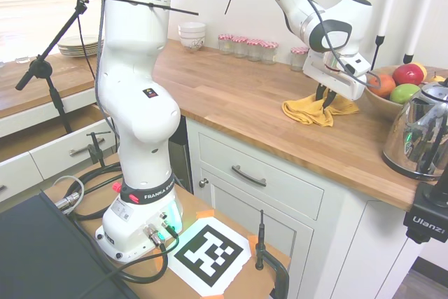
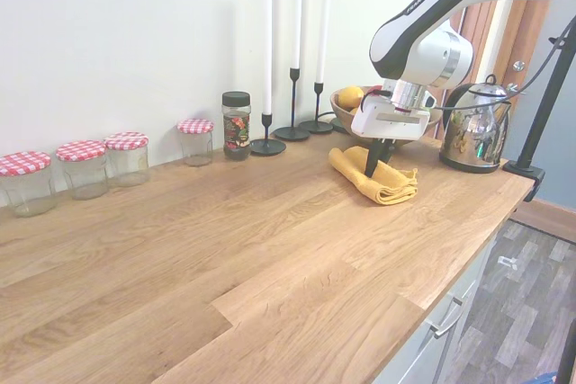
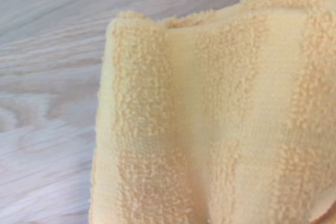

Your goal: Wipe the counter

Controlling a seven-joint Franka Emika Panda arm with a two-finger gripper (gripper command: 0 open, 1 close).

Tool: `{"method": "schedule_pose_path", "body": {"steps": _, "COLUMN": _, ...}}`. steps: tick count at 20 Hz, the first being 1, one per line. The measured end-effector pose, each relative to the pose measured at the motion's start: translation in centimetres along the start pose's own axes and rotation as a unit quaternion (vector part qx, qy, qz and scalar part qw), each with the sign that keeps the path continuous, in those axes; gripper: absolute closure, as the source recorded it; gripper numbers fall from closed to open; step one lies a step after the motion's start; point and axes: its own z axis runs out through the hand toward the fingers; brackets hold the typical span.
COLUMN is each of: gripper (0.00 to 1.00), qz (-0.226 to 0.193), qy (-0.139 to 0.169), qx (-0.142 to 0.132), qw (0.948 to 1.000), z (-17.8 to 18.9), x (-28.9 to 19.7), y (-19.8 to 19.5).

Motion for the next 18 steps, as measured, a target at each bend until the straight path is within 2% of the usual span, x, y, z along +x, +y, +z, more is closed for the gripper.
{"method": "schedule_pose_path", "body": {"steps": 18, "gripper": 0.0, "qz": 0.006, "qy": 0.008, "qx": -0.011, "qw": 0.9999, "z": -0.7, "x": 0.3, "y": 1.4}}
